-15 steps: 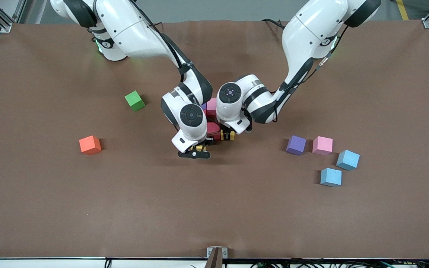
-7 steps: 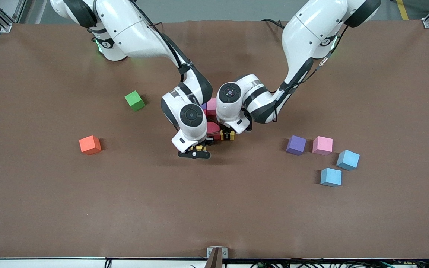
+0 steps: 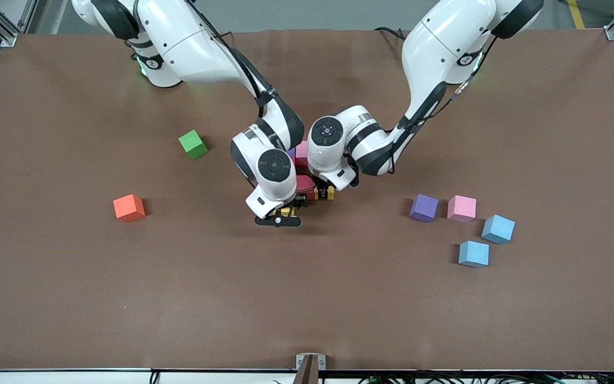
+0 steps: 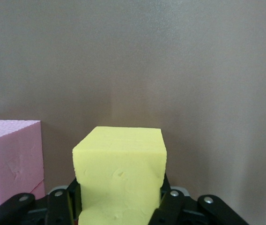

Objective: Arrange 11 blocks into digit 3
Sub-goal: 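Lower the yellow blocks into the row beside the red blocks with both grippers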

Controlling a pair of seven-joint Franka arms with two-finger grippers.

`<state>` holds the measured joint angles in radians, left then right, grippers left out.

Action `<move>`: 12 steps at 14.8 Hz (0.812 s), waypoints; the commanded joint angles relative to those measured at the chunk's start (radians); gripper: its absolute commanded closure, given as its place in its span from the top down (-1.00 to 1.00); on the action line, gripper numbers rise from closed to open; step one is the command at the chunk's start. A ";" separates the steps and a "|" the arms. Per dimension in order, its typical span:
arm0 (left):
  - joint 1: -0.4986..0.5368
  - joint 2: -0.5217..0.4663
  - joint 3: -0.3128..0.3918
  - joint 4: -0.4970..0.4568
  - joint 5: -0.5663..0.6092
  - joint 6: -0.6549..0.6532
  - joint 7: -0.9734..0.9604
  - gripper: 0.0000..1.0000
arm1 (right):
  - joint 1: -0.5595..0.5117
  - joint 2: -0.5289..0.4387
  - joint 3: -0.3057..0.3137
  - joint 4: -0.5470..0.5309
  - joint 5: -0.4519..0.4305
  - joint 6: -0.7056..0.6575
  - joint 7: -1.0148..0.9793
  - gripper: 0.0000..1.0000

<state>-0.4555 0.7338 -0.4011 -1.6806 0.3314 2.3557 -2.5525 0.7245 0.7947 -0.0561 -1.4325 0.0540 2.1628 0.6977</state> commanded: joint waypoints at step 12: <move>-0.002 -0.057 0.005 -0.022 0.009 -0.001 -0.012 1.00 | -0.082 -0.167 -0.004 -0.008 0.004 -0.118 -0.067 1.00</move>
<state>-0.4566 0.7279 -0.4006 -1.6776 0.3313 2.3570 -2.5528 0.6858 0.7052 -0.0715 -1.4110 0.0540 2.1016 0.6524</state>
